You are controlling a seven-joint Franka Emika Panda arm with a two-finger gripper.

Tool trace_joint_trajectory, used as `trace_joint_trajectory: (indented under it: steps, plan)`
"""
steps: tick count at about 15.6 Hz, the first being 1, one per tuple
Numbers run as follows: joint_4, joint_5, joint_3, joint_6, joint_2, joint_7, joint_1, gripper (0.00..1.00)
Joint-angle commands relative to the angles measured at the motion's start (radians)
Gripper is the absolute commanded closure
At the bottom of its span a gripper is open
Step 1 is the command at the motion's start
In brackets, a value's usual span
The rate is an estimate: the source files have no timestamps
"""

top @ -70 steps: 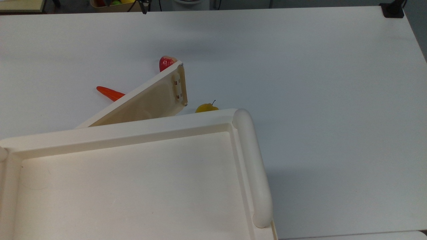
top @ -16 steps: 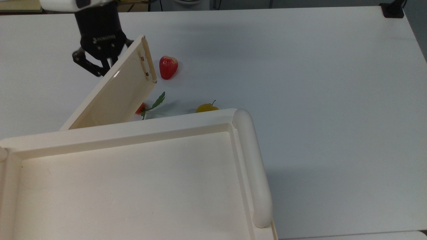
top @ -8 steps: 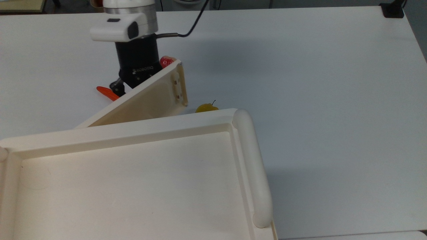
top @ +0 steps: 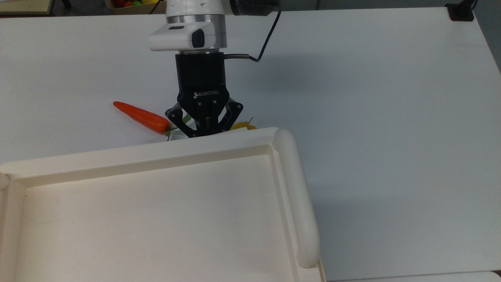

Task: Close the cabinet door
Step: 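Push the cream door shut against the cabinet front with the gripper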

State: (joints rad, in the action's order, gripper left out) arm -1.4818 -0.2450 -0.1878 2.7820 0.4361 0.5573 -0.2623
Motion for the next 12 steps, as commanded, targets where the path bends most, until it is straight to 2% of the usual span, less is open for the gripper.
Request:
trace_joint_trajectory:
  steps: [1,6,9,12]
  plan:
    - [0.080,-0.019,-0.013,0.082,0.056,-0.092,-0.020,0.97]
    - [0.126,-0.020,-0.012,0.171,0.119,-0.111,-0.032,0.97]
    - [0.135,-0.019,-0.013,0.224,0.130,-0.181,-0.034,0.97]
    - [0.124,-0.020,-0.013,0.222,0.124,-0.188,-0.035,0.97]
